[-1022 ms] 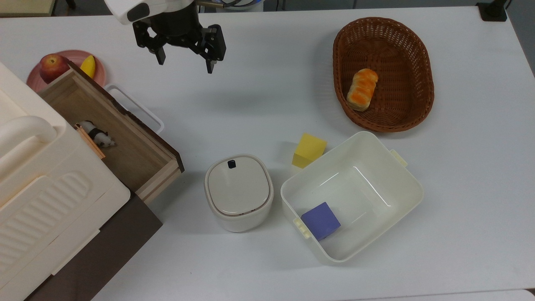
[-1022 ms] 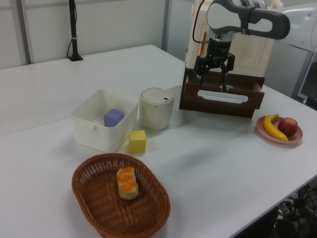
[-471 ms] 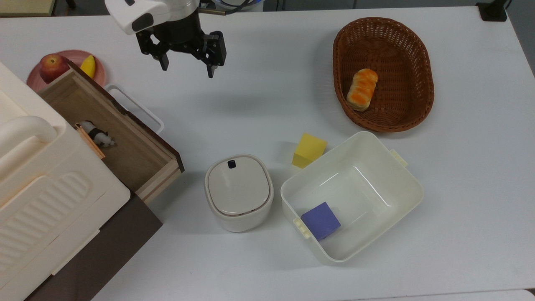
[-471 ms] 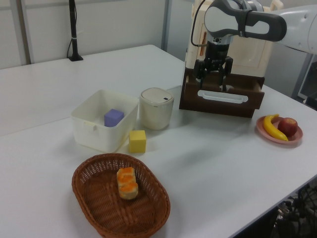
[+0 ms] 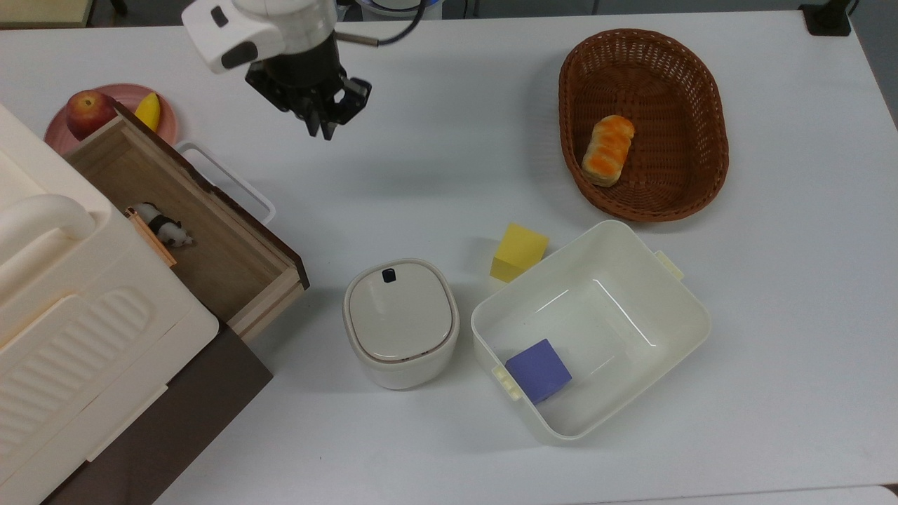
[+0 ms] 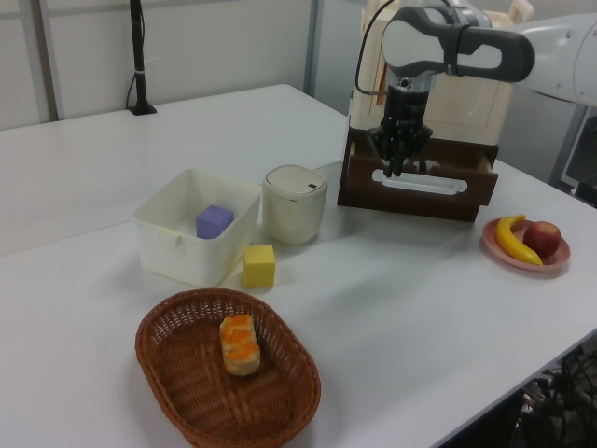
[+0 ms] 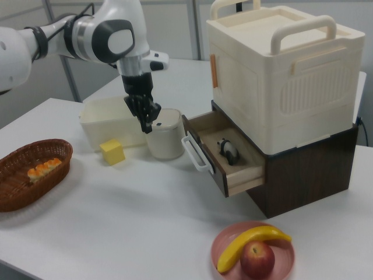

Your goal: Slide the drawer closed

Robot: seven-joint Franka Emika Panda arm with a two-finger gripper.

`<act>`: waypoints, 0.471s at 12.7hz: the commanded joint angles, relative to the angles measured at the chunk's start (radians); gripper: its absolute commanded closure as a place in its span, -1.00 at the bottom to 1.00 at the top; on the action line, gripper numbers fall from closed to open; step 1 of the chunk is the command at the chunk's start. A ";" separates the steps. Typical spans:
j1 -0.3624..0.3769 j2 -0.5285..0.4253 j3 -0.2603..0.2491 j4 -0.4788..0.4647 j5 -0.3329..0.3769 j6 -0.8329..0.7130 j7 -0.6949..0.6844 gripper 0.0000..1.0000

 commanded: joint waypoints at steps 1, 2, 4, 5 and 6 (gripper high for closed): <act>0.002 0.030 -0.011 -0.026 0.021 0.081 0.184 0.82; 0.000 0.057 -0.017 -0.026 0.015 0.124 0.236 0.82; -0.035 0.114 -0.022 -0.025 0.001 0.204 0.258 0.82; -0.064 0.128 -0.022 -0.025 -0.011 0.247 0.258 0.82; -0.093 0.145 -0.022 -0.025 -0.025 0.285 0.256 0.82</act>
